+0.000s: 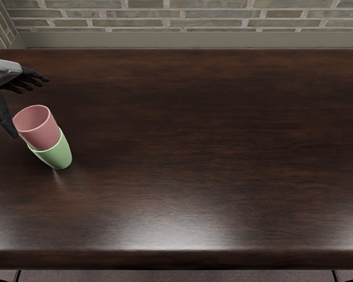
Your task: Pick up cup and place in cup with left hand
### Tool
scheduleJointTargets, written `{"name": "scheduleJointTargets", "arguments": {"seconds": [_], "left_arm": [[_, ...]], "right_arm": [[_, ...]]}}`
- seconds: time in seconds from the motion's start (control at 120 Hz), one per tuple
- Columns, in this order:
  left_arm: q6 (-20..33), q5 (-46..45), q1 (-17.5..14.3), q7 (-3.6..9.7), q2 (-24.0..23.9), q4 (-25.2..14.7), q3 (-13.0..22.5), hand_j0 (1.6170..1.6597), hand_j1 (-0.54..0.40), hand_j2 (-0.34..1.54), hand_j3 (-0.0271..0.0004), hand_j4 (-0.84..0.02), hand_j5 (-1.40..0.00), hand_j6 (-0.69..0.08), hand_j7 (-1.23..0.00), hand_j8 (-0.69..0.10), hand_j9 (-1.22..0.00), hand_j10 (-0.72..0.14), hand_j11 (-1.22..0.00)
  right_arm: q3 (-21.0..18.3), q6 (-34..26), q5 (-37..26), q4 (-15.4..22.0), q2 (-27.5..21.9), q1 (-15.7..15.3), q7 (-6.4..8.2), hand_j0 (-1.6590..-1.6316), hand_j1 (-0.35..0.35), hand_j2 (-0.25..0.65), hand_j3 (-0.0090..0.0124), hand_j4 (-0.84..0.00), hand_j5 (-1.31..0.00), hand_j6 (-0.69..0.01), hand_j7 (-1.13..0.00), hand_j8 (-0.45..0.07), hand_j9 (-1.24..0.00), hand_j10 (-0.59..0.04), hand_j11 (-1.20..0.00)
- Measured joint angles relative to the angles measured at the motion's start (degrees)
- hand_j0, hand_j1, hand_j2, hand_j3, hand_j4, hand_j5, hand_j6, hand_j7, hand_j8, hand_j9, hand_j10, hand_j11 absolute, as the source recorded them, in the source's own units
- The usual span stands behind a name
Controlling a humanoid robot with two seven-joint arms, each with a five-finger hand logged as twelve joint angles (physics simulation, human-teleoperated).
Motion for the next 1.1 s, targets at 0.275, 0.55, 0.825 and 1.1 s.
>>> {"name": "scheduleJointTargets", "arguments": {"seconds": [0.275, 0.55, 0.825, 1.1], "left_arm": [[0.1, -0.1, 0.0, 0.0, -0.3, -0.3, -0.1, 1.658, 0.247, 0.02, 0.0, -0.095, -0.11, -0.097, -0.11, -0.096, -0.11, -0.094, -0.11], [-0.5, -9.5, -1.4, 0.0, -0.3, -0.6, -0.2, 1.658, 0.27, 0.01, 0.0, -0.075, -0.09, -0.077, -0.09, -0.076, -0.09, -0.074, -0.09], [-2.9, -30.6, -1.6, 0.0, -0.5, -0.7, -0.4, 1.658, 0.313, 0.01, 0.0, -0.037, -0.04, -0.038, -0.04, -0.037, -0.04, -0.036, -0.04], [-6.6, -51.7, 6.3, 0.0, 4.4, -0.2, -0.2, 1.6581, 0.325, 0.0, 0.0, -0.022, -0.03, -0.022, -0.03, -0.022, -0.03, -0.022, -0.03]], "right_arm": [[0.0, 0.0, 0.0, 0.0, 0.0, 0.0, -0.08, -1.6581, -0.314, -0.006, 0.0, -0.029, -0.04, -0.029, -0.04, -0.029, -0.04, -0.029, -0.04], [0.0, 0.0, 0.0, 0.0, 0.0, 0.0, -0.24, -1.6581, -0.314, -0.006, 0.0, -0.029, -0.04, -0.029, -0.04, -0.029, -0.04, -0.029, -0.04], [0.0, 0.0, 0.0, 0.0, 0.0, 0.1, -0.3, -1.6581, -0.314, -0.006, 0.0, -0.029, -0.04, -0.029, -0.04, -0.029, -0.04, -0.029, -0.04], [0.0, 0.0, 0.0, 0.1, 0.0, 0.1, -0.34, -1.6581, -0.314, -0.006, 0.0, -0.029, -0.04, -0.029, -0.04, -0.029, -0.04, -0.029, -0.04]]}}
